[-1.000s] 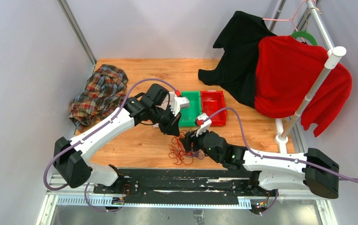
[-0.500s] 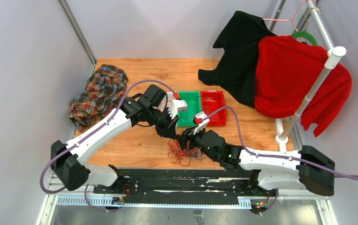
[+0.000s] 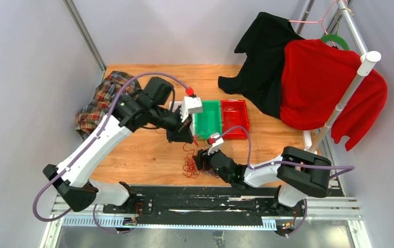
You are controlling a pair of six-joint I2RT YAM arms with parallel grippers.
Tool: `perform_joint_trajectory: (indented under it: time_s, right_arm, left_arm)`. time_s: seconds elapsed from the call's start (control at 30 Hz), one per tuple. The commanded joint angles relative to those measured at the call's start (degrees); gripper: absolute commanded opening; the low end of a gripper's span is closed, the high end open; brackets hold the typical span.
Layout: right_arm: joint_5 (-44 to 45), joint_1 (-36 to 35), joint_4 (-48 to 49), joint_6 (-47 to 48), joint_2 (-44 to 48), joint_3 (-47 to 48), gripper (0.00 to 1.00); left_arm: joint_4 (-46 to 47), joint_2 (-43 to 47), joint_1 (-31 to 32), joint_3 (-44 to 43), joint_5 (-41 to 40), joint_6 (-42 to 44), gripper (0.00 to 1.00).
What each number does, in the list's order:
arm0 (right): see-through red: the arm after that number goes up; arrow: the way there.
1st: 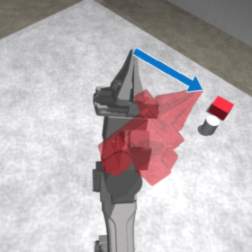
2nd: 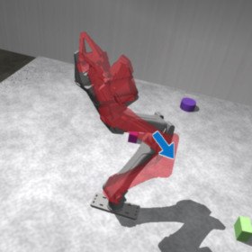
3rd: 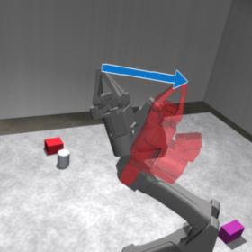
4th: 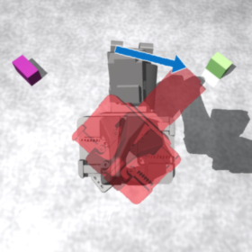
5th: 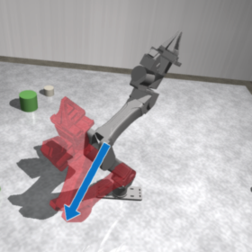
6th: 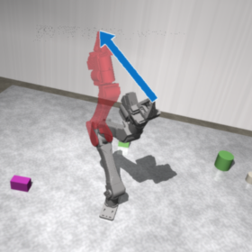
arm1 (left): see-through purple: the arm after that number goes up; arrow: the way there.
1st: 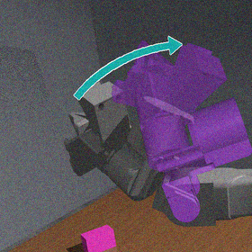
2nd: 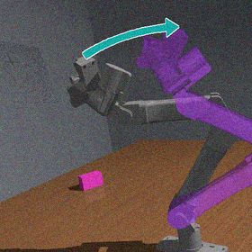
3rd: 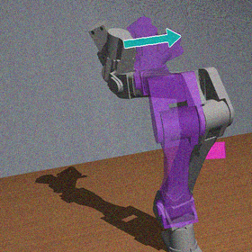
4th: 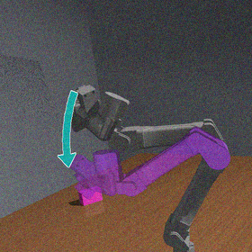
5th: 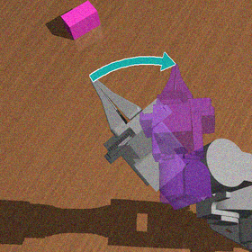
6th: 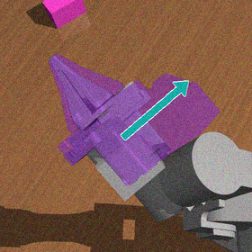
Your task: Untangle the cables
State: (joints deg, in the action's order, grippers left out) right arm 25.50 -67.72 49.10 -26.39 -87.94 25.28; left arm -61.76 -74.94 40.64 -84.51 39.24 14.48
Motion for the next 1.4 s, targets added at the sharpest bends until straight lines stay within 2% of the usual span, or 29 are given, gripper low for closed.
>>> perform_joint_trajectory:
  time_s: [0.0,0.3,0.53,0.63,0.77,0.87,1.17,1.37]
  right_arm:
    - [3.7,0.7,6.1,-4.0,-2.3,-4.0,0.57]
    - [5.1,0.2,5.1,-6.4,-1.3,-8.9,0.52]
    - [6.5,-0.7,-0.4,-9.3,1.7,-11.4,0.48]
    - [7.3,-1.0,-2.7,-10.8,3.6,-12.8,0.47]
    - [8.0,-1.4,-4.7,-12.2,6.5,-14.2,0.49]
    - [8.3,-1.6,-6.2,-12.4,8.6,-14.4,0.49]
    - [9.5,-1.7,-11.0,-11.7,14.8,-14.5,0.49]
    - [9.0,-1.7,-12.0,-11.3,16.8,-14.7,0.49]
  left_arm:
    - [-5.5,2.4,0.2,-12.1,-2.0,3.5,0.00]
    - [-7.5,-2.5,0.2,-41.7,-13.3,5.1,0.00]
    - [-6.6,-6.3,0.2,-59.6,-24.9,13.4,0.00]
    - [-0.6,-5.3,0.2,-59.6,-30.6,17.0,0.00]
    - [14.7,-2.1,0.2,-53.1,-39.0,22.6,0.00]
    - [21.6,-1.0,0.2,-49.2,-41.2,26.4,0.01]
    - [29.1,-0.9,0.1,-39.2,-44.8,31.6,0.00]
    - [28.6,-6.8,0.1,-49.3,-45.4,34.9,0.01]
